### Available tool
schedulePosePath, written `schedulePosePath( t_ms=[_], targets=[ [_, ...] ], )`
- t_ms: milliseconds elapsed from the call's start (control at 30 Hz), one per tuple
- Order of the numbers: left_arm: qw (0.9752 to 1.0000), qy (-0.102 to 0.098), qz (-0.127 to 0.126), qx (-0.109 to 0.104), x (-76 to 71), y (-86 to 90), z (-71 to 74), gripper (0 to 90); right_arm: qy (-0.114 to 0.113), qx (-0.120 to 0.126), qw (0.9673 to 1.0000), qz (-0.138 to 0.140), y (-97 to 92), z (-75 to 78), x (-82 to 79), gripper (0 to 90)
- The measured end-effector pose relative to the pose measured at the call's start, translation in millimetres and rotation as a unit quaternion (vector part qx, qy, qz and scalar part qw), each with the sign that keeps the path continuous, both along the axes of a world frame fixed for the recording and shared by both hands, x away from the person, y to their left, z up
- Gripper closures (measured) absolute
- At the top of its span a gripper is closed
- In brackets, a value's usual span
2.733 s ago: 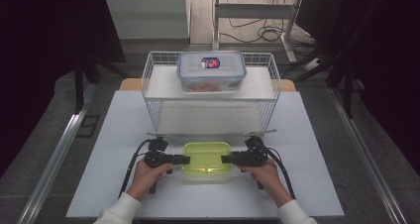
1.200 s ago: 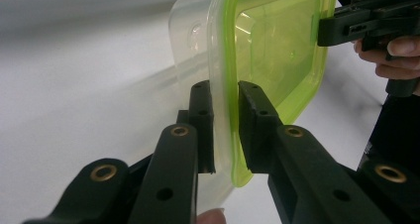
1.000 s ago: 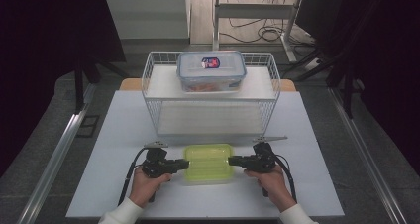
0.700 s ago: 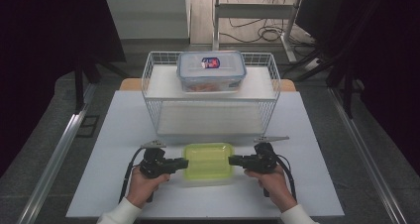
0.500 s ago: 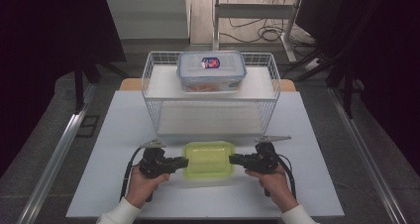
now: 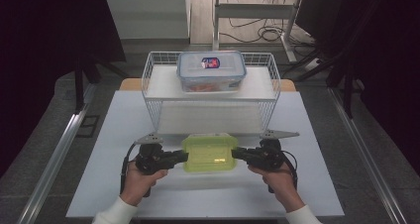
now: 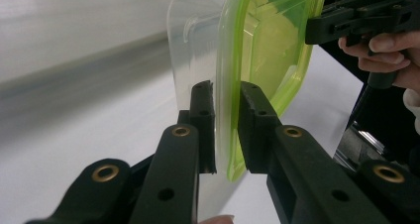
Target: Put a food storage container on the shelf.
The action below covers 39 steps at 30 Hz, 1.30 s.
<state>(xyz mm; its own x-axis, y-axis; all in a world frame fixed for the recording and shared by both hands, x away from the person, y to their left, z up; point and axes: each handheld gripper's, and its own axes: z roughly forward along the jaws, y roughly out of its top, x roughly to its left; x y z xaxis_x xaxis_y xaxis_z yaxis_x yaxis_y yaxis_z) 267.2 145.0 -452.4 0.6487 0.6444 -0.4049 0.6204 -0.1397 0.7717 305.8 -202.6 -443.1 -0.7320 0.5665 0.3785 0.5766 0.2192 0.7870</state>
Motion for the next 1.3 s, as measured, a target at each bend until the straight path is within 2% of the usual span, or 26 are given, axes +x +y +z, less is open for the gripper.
schedulePosePath(
  t_ms=[133, 267, 300, 333, 400, 433, 567, 667, 767, 867, 1300],
  targets=[
    [0.9999, -0.011, 0.001, 0.003, 3.4, -0.4, 15.5, 78.7, -0.012, -0.001, 0.9999, 0.0, -0.2, 13.9, 3.6, 80.1],
    [0.9998, -0.019, 0.0, -0.006, 8.0, 1.8, 34.2, 78.8, -0.026, 0.001, 0.9997, 0.002, 0.2, 32.7, 7.6, 80.0],
    [0.9998, -0.019, 0.0, -0.006, 8.0, 1.8, 34.2, 78.9, -0.028, 0.001, 0.9996, 0.002, 0.6, 38.6, 8.4, 80.0],
    [0.9996, -0.026, 0.003, -0.005, 10.2, 2.0, 44.6, 78.9, -0.032, -0.001, 0.9995, 0.002, 1.0, 44.3, 9.3, 80.0],
    [0.9994, -0.036, 0.004, -0.002, 12.5, 1.9, 56.0, 78.9, -0.041, -0.004, 0.9992, 0.002, 2.0, 55.6, 11.3, 80.0],
    [0.9994, -0.036, 0.004, -0.002, 12.5, 1.9, 56.0, 78.9, -0.047, -0.003, 0.9989, 0.003, 2.3, 62.2, 12.7, 80.0],
    [0.9986, -0.053, 0.007, -0.003, 17.3, 2.8, 79.6, 79.0, -0.059, -0.001, 0.9983, 0.003, 2.8, 80.6, 17.5, 80.0],
    [0.998, -0.063, 0.007, -0.006, 21.8, 3.5, 94.3, 79.1, -0.07, 0.001, 0.9975, 0.002, 3.3, 95.7, 21.0, 80.0],
    [0.9968, -0.079, 0.01, 0.003, 26.1, 2.2, 108.0, 79.2, -0.08, -0.001, 0.9968, -0.002, 4.1, 111.2, 23.4, 80.0],
    [0.9959, -0.09, 0.009, -0.001, 30.0, 2.3, 120.8, 79.2, -0.091, 0.001, 0.9958, -0.004, 3.9, 126.3, 26.9, 80.0],
    [0.9934, -0.114, 0.009, 0.01, 47.1, 3.0, 163.8, 79.4, -0.107, 0.004, 0.9942, -0.008, 4.9, 163.8, 43.9, 79.9]
  ],
)
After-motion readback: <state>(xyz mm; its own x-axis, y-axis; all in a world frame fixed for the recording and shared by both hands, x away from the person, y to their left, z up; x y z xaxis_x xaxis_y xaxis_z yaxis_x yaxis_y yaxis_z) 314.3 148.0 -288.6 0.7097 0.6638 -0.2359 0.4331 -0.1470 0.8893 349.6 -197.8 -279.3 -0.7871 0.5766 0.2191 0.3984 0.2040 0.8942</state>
